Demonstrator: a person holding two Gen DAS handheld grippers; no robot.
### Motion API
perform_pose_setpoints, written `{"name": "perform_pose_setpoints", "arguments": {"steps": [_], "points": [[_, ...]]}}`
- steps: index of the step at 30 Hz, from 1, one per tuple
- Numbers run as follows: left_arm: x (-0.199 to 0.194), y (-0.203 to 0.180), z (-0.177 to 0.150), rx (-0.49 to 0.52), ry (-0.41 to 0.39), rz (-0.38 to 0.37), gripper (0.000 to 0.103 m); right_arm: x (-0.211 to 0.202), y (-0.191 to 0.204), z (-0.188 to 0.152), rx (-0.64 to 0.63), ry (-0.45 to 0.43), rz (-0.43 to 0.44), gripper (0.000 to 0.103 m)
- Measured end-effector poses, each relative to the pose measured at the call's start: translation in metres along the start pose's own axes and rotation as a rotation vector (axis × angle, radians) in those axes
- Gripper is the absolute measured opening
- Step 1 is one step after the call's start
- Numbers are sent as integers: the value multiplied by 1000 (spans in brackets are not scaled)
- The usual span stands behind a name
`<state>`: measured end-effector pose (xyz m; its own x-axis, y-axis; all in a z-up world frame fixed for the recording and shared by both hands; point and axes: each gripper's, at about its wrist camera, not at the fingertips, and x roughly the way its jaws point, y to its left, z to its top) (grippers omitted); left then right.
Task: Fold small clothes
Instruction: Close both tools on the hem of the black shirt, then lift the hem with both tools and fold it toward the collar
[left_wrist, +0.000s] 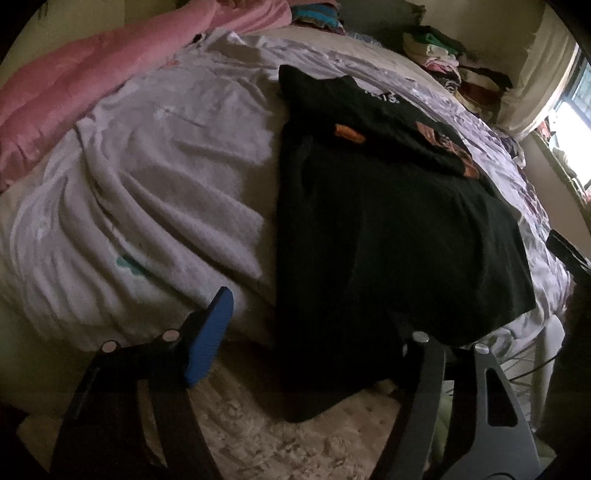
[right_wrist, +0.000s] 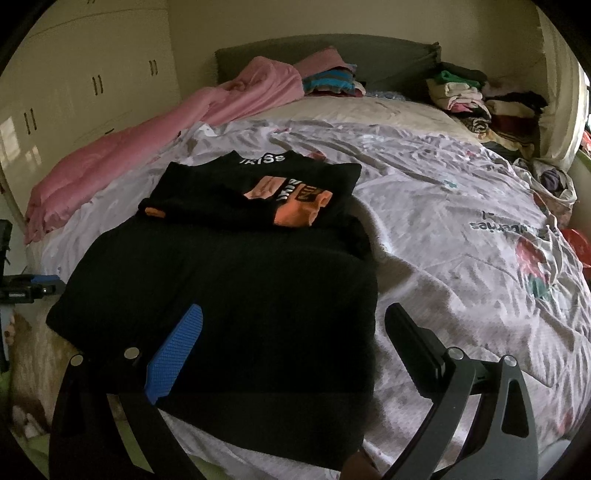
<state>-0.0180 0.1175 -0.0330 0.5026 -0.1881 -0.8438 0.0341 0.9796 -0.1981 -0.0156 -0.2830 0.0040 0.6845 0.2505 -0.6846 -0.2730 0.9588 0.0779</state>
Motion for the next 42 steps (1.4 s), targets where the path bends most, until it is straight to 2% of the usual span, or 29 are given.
{"name": "perform_pose_setpoints", "arguments": {"steps": [4,13,15,17,20,24,25,26,27,29,32,37,38,39,41,42], "points": [[7,1,-6,-11,34,-22,50,2,2,-6,-8,19,10,98],[23,2,-16,-30,96,-39,41,11,-1,-27,-6,93,23,98],[24,1,-18,-29,101,-49,35,12,-3,-32,-3,109,26,98],[23,-1,-19,-27,101,-65,22,13,-6,-38,4,127,24,98],[22,-7,-21,-9,104,-81,10,11,-12,-45,14,149,31,98],[26,-13,-24,23,116,-83,10,10,-17,-55,23,175,48,97],[27,-12,-25,21,118,-86,10,10,-19,-57,25,186,46,94],[28,-11,-25,19,118,-89,10,9,-20,-59,28,191,50,82],[28,-10,-25,17,118,-94,10,9,-21,-60,32,199,57,75],[29,-10,-25,15,119,-94,11,11,-23,-64,39,222,62,74],[29,-10,-25,19,119,-88,11,16,-26,-71,50,260,65,68],[32,-11,-23,24,118,-84,12,27,-30,-84,55,301,85,54],[33,-11,-23,28,118,-82,12,26,-32,-84,59,297,91,48],[34,-11,-23,29,119,-82,11,25,-33,-82,60,293,87,32],[34,-10,-22,21,123,-91,7,19,-37,-78,63,279,89,14],[33,-10,-21,22,120,-94,6,15,-39,-76,67,271,95,10]]}}
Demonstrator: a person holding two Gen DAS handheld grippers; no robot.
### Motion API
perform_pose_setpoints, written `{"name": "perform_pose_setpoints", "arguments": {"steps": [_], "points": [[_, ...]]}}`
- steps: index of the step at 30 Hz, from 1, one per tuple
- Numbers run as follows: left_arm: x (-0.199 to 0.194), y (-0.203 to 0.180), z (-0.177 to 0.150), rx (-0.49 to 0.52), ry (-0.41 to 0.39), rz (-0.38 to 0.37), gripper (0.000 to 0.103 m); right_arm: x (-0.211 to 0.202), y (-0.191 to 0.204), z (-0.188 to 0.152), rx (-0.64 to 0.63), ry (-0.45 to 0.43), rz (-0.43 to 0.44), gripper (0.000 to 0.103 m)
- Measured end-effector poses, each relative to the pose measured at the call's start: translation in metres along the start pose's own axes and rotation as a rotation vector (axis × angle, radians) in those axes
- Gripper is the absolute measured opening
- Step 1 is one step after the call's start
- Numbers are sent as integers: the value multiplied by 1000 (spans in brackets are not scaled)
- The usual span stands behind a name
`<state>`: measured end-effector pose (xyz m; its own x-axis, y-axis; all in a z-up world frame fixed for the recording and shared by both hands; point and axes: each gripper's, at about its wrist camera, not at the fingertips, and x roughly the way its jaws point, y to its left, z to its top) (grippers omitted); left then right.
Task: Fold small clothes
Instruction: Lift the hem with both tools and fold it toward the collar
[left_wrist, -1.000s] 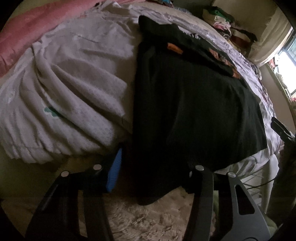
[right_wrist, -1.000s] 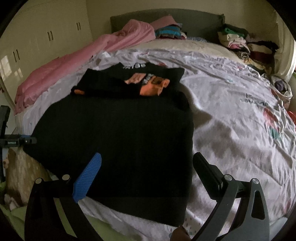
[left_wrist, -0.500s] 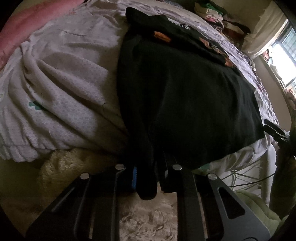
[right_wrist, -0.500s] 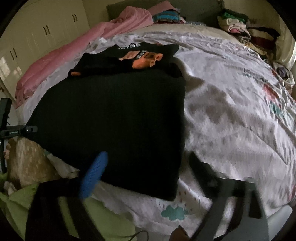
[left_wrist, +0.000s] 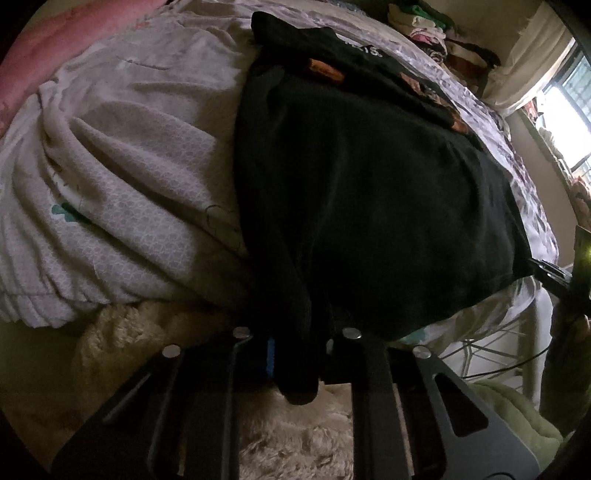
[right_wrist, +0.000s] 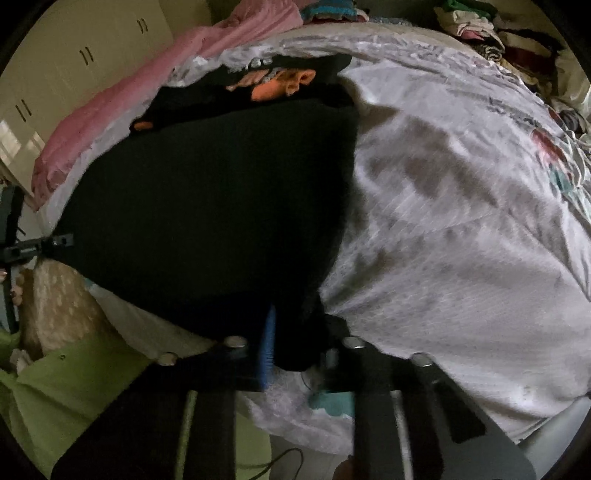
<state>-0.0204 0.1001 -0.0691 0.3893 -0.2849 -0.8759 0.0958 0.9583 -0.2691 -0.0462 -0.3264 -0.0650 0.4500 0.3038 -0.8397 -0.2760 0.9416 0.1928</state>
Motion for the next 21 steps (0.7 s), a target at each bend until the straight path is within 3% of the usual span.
{"name": "perform_pose_setpoints", "arguments": {"steps": [5,10,16,21], "points": [[-13,-5,2,26,-36,5,2,-32,-4,11,13,-107,65,8],[-47,-5,11,22,-133,-40,2,-59,0,24,10,-219,103,8],[-73,-7,31,6,-219,-66,2,-81,-2,43,31,-344,109,8],[-85,-6,43,-10,-261,-72,2,-86,-7,54,60,-395,105,8]]}}
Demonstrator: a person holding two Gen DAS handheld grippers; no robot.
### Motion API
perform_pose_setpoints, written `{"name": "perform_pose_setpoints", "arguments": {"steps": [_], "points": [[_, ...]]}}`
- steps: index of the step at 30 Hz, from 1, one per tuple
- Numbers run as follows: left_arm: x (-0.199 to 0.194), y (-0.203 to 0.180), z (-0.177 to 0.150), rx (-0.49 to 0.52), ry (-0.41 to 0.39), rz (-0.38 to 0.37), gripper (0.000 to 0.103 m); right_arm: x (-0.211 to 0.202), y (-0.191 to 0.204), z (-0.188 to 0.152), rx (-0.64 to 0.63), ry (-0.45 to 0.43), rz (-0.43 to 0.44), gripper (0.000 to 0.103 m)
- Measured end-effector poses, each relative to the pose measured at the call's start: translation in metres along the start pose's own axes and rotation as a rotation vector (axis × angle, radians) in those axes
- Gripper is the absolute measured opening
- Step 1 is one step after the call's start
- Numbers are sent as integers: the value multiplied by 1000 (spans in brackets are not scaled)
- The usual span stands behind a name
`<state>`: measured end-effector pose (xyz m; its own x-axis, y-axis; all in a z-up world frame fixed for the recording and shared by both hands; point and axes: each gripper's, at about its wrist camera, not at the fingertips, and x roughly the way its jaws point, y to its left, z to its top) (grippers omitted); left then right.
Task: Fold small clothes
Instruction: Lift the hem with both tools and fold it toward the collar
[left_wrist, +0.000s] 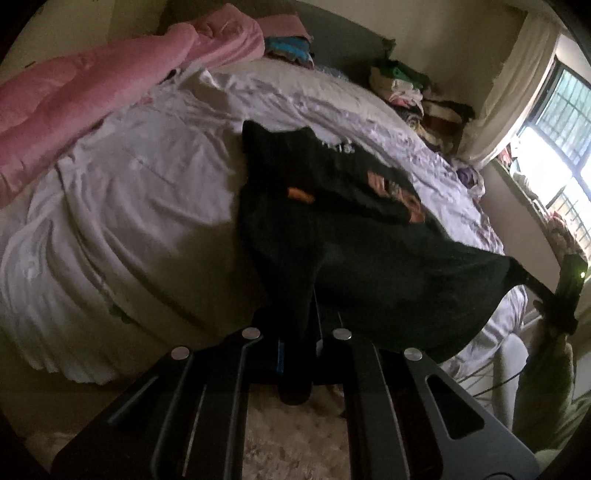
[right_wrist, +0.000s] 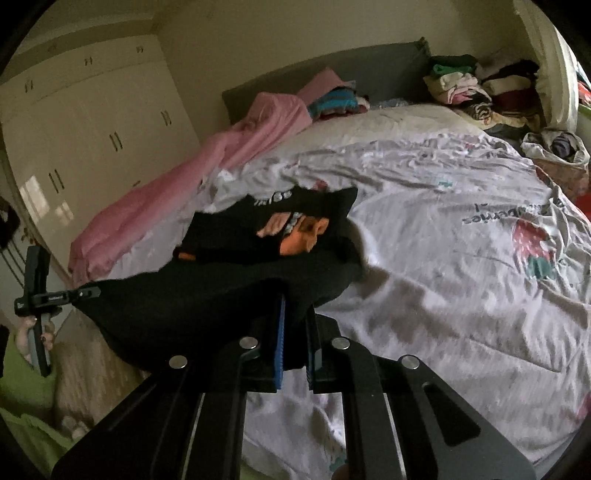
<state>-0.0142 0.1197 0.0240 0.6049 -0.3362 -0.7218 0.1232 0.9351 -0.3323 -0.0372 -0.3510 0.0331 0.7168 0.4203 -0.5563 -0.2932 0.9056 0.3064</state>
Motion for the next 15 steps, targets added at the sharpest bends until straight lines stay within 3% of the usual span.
{"name": "perform_pose_setpoints", "arguments": {"steps": [15], "points": [[-9,-13,46,30,-98,39,2,1,0,30,21,-78,-31,8]]}}
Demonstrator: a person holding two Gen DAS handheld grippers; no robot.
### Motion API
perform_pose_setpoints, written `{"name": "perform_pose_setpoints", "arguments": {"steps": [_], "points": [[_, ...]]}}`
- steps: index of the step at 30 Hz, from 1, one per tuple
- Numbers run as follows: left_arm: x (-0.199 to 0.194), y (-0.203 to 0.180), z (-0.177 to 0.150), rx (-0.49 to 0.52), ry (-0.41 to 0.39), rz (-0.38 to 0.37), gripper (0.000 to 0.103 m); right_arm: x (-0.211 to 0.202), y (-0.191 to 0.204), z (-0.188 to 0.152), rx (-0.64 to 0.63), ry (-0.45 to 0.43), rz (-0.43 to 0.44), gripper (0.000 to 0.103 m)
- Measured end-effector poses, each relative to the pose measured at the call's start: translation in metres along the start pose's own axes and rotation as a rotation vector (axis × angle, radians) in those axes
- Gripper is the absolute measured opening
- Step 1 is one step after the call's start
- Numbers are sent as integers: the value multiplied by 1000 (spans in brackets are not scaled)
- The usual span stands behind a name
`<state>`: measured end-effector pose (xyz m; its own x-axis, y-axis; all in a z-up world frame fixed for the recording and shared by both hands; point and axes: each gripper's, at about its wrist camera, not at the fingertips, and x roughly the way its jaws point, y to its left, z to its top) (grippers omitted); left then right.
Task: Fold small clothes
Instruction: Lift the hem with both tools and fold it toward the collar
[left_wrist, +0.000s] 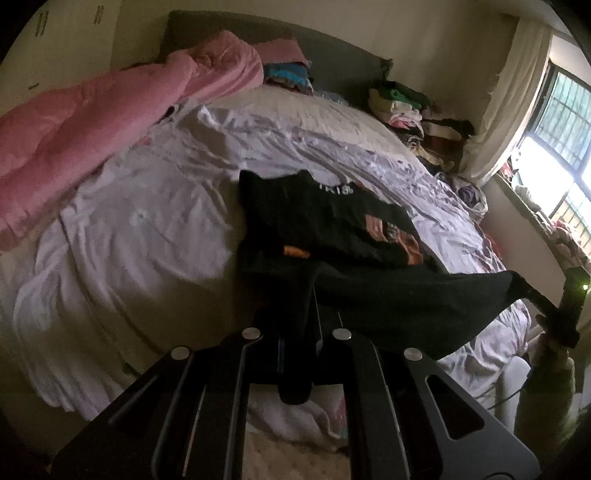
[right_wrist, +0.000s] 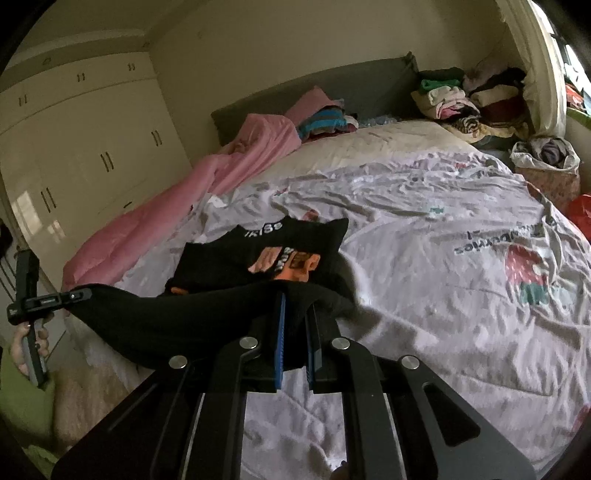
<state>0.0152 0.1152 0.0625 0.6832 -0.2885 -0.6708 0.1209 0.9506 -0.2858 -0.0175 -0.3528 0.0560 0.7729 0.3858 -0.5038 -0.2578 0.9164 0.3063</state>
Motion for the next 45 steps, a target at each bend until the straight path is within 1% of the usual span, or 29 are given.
{"name": "perform_pose_setpoints", "arguments": {"steps": [5,16,23,30,36,45], "points": [[7,-3,17,9,-29,35,2,7,2,16,-14,-15,-14,8],[19,-9,46,5,-57,57,2,24,-1,43,-30,-27,-53,8],[31,-7,58,-8,-46,54,2,41,-4,55,-32,-31,-86,8],[54,1,72,-37,-28,58,2,67,-10,67,-35,-24,-107,8],[75,8,81,-60,-10,63,2,92,-20,75,-29,-4,-121,8],[100,15,92,-62,19,84,2,124,-29,80,-17,25,-149,8]]}}
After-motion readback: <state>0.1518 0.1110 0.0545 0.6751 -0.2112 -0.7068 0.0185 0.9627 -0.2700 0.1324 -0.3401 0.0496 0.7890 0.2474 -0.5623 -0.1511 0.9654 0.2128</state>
